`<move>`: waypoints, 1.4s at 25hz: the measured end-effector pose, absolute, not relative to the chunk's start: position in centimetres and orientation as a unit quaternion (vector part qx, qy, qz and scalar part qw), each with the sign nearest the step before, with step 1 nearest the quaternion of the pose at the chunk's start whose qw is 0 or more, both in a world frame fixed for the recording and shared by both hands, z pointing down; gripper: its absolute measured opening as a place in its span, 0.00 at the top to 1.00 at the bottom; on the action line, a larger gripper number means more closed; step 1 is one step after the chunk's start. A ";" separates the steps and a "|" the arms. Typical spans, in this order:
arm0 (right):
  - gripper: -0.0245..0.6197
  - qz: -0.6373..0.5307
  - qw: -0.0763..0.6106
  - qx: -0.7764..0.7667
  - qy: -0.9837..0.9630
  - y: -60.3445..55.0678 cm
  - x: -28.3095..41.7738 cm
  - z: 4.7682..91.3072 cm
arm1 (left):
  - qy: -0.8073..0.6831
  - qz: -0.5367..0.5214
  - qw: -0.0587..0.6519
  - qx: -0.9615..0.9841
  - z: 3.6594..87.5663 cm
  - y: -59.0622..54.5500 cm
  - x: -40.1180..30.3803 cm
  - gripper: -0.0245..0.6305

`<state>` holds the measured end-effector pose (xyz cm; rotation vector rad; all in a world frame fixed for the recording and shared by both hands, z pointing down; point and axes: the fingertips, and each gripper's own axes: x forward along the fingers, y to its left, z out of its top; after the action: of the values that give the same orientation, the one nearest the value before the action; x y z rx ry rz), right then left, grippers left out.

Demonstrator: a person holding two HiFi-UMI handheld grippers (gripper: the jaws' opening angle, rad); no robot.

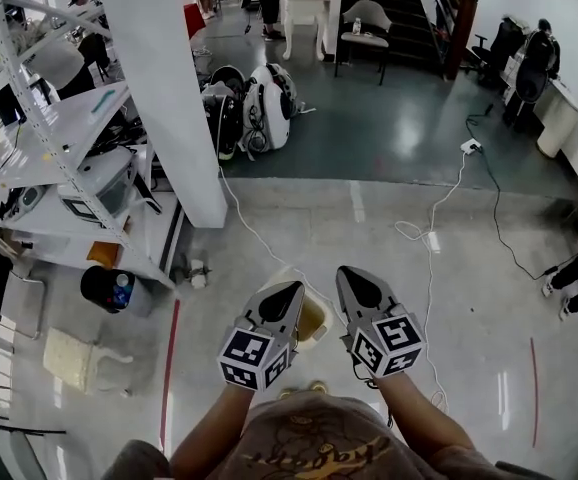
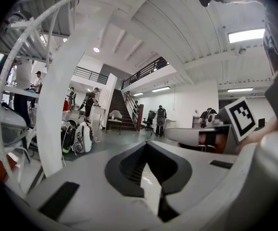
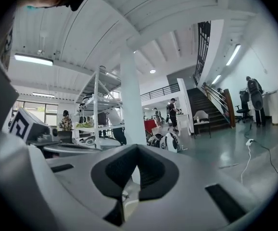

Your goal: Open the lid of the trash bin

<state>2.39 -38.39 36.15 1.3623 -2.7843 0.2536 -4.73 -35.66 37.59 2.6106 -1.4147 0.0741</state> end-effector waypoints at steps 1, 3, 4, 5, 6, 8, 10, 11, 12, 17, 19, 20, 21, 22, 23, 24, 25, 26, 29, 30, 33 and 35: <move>0.91 0.077 0.015 0.437 -0.896 -37.8 2.4 36.1 | -0.475 0.022 0.086 0.876 37.5 -35.8 -4.7 0.95; 0.92 0.064 0.017 0.435 -0.898 -36.8 2.4 36.4 | -0.473 0.020 0.085 0.876 37.4 -36.1 -4.6 0.95; 0.92 0.059 0.019 0.434 -0.899 -36.5 2.4 36.7 | -0.472 0.019 0.085 0.877 37.4 -36.2 -4.5 0.95; 0.92 0.057 0.021 0.435 -0.898 -36.3 2.5 37.0 | -0.470 0.019 0.084 0.878 37.4 -36.3 -4.4 0.95; 0.92 0.057 0.022 0.435 -0.898 -36.2 2.5 37.2 | -0.468 0.020 0.083 0.879 37.3 -36.5 -4.3 0.95; 0.92 0.061 0.019 0.436 -0.898 -36.4 2.5 37.5 | -0.466 0.021 0.082 0.881 37.3 -36.7 -4.1 0.95; 0.92 0.063 0.015 0.437 -0.897 -36.6 2.6 37.5 | -0.465 0.023 0.081 0.881 37.3 -37.0 -4.1 0.95; 0.92 0.063 0.013 0.438 -0.897 -36.8 2.6 37.5 | -0.464 0.024 0.080 0.882 37.4 -37.1 -4.1 0.95; 0.92 0.062 0.011 0.438 -0.897 -37.0 2.6 37.4 | -0.464 0.024 0.079 0.882 37.4 -37.3 -4.1 0.95; 0.92 0.063 0.003 0.437 -0.897 -37.6 2.4 37.6 | -0.464 0.024 0.077 0.882 37.3 -37.9 -4.1 0.95; 0.92 0.063 0.003 0.435 -0.898 -37.7 2.2 37.8 | -0.463 0.024 0.079 0.883 37.4 -38.0 -4.0 0.95; 0.92 0.062 0.003 0.434 -0.899 -37.7 2.1 37.8 | -0.463 0.023 0.081 0.883 37.4 -38.1 -3.9 0.95; 0.92 0.062 0.003 0.432 -0.900 -37.7 1.9 37.9 | -0.463 0.024 0.082 0.882 37.5 -38.2 -3.9 0.95; 0.92 0.063 0.003 0.431 -0.900 -37.7 1.8 38.0 | -0.463 0.024 0.082 0.882 37.6 -38.2 -3.9 0.95; 0.92 0.064 0.003 0.429 -0.901 -37.8 1.8 38.0 | -0.463 0.024 0.082 0.882 37.6 -38.2 -3.9 0.95; 0.92 0.065 0.003 0.429 -0.901 -37.8 1.7 38.1 | -0.463 0.025 0.082 0.882 37.7 -38.2 -3.9 0.95; 0.92 0.066 0.003 0.429 -0.901 -37.9 1.7 38.2 | -0.462 0.025 0.082 0.883 37.7 -38.2 -4.0 0.95; 0.92 0.066 0.003 0.429 -0.901 -38.0 1.7 38.3 | -0.462 0.024 0.082 0.883 37.7 -38.2 -4.0 0.95; 0.92 0.065 0.004 0.431 -0.900 -38.4 1.7 38.2 | -0.463 0.023 0.082 0.882 37.7 -38.4 -4.3 0.95; 0.92 0.065 0.004 0.432 -0.900 -38.5 1.7 38.2 | -0.463 0.023 0.083 0.882 37.7 -38.4 -4.4 0.95; 0.92 0.066 0.005 0.436 -0.897 -38.8 2.0 38.1 | -0.461 0.025 0.086 0.883 37.7 -38.4 -4.3 0.95; 0.92 0.065 0.007 0.438 -0.896 -38.8 2.1 38.1 | -0.457 0.025 0.086 0.885 37.8 -38.4 -4.2 0.95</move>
<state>2.12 -38.81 38.09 1.3714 -2.8042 0.2028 -4.18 -38.36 37.79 2.6373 -1.3634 0.0752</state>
